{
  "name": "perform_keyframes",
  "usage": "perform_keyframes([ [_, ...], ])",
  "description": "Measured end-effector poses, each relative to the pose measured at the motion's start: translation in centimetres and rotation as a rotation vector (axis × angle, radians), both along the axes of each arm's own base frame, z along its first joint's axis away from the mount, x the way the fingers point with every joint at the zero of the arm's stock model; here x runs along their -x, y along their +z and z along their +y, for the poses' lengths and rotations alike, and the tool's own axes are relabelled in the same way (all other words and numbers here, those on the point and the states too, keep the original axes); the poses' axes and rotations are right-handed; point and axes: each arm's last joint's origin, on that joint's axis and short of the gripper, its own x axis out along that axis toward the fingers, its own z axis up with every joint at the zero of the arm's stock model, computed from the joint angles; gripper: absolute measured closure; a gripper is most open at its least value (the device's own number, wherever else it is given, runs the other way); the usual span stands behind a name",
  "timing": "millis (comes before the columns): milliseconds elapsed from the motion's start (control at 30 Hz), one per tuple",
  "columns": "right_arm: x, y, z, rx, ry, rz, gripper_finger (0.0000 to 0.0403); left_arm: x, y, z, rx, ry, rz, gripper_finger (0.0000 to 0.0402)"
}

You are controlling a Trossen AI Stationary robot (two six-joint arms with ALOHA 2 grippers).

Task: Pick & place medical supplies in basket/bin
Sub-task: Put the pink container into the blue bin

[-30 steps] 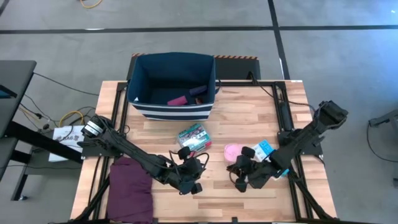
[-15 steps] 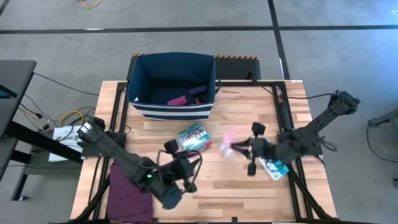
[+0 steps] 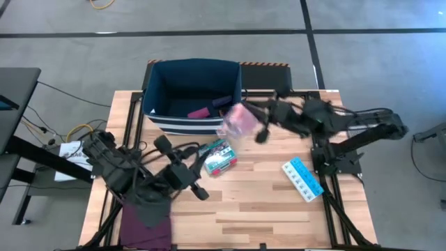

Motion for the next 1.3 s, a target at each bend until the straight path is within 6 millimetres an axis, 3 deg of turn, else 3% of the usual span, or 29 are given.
perform_keyframes([
  [133,-3.4,-0.9,-4.4,-0.007,-0.118,0.053,0.0393,0.6,1.3,0.5,-0.024,0.025,-0.003,0.0328],
  [367,-10.8,-4.9,-11.7,-0.079,-0.121,0.108,0.0393,0.8,1.8,0.7,-0.076,0.029,0.042,0.0328],
  [567,-16.0,-9.3,-15.7,-0.110,-0.181,0.216,0.0391,1.0,1.3,0.8,-0.126,0.027,0.102,0.0328],
  [733,-18.3,-10.9,-17.0,-0.140,-0.187,0.334,0.0382,1.1,1.0,0.9,-0.152,0.026,0.135,0.0328],
  [933,-20.0,-14.6,-17.5,-0.158,-0.186,0.581,0.0382,1.3,0.5,1.1,-0.154,0.029,0.147,0.0328],
  [1300,-20.2,-16.3,-17.5,-0.185,-0.160,0.686,0.0370,1.2,0.6,1.0,-0.109,0.032,0.102,0.0328],
])
